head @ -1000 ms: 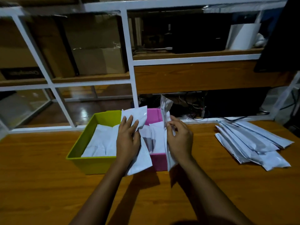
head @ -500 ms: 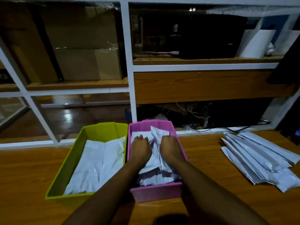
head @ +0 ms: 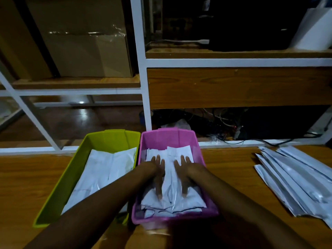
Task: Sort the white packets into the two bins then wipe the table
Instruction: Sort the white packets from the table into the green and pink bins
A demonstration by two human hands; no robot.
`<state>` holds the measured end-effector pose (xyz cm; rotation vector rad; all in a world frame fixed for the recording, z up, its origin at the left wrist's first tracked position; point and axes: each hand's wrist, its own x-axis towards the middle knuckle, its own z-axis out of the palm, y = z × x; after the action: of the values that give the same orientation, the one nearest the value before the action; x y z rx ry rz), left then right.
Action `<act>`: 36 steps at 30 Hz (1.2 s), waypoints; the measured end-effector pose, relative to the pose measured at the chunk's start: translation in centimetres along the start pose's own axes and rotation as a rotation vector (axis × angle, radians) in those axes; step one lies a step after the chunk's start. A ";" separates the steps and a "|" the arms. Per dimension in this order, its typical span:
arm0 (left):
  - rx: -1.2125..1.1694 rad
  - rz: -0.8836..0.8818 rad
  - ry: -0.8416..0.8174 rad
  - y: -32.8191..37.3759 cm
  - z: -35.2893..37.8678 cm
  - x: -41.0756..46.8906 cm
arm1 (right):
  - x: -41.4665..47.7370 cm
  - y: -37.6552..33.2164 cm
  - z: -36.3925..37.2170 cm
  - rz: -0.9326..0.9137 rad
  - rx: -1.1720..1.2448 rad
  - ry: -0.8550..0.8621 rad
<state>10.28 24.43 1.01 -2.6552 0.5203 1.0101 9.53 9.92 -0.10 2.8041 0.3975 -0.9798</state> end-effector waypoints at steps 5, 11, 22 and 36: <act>-0.002 -0.008 0.240 -0.5 4.4 2.5 | 1.0 -0.4 2.1 0.010 -0.023 0.067; -0.202 -0.016 0.320 0.0 4.4 2.5 | 0.9 -0.1 3.0 -0.017 0.006 0.173; -0.111 -0.043 0.229 1.0 3.0 -0.3 | -2.1 -1.1 2.0 0.022 0.121 0.204; -0.687 0.170 1.030 9.0 1.6 -15.7 | -20.9 3.6 4.4 -0.126 0.624 0.915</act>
<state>-5.31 20.55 9.52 -3.6852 0.6595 -0.3586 -7.74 1.37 9.76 3.6972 0.4027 0.3311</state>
